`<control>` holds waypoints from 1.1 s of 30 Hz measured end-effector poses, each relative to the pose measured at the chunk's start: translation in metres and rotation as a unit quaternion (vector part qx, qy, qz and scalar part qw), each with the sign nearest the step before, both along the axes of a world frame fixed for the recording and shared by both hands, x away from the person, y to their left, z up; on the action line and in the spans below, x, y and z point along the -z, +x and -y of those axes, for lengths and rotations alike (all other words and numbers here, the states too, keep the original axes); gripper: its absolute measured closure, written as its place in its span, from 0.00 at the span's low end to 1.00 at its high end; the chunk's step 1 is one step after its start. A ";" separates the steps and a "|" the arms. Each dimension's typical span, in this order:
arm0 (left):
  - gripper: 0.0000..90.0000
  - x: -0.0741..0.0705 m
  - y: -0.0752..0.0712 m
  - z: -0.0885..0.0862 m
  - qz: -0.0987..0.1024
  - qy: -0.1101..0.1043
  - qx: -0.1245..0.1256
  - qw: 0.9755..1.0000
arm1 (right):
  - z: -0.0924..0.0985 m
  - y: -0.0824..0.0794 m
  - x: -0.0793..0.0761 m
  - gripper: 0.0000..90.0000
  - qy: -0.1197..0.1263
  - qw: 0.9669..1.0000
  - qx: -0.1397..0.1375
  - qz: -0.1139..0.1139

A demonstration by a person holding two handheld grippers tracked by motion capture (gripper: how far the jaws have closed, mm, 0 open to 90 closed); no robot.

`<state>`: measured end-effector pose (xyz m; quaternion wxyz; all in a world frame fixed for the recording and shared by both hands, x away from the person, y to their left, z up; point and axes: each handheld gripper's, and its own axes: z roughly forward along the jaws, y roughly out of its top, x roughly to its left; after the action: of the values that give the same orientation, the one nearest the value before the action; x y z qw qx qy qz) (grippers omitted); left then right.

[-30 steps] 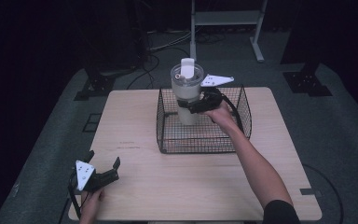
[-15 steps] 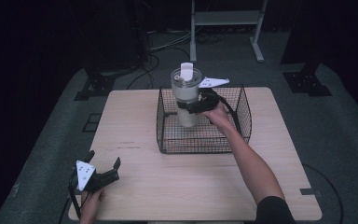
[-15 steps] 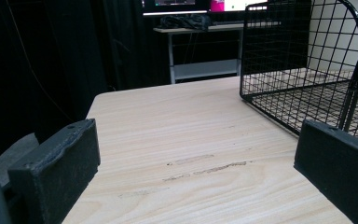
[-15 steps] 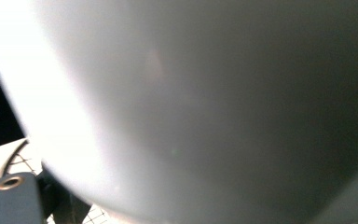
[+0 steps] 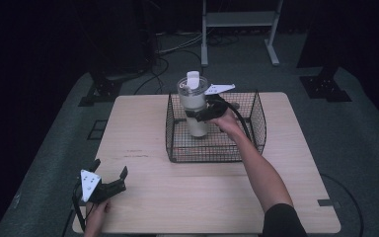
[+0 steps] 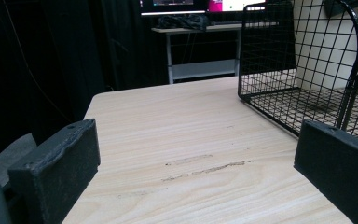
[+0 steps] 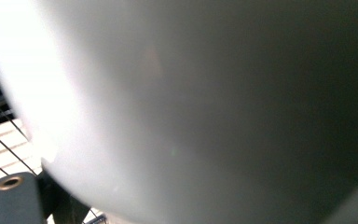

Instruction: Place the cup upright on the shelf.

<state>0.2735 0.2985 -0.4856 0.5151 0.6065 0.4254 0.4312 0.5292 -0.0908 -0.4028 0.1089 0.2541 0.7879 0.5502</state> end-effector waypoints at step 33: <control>0.00 0.000 -0.001 0.002 0.003 0.013 0.004 1.000 | 0.001 0.001 0.024 0.10 -0.036 0.998 -0.051 0.024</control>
<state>0.2725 0.2961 -0.4856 0.5098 0.6134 0.4160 0.4368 0.5304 -0.0914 -0.4271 0.1083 0.1963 0.8165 0.5321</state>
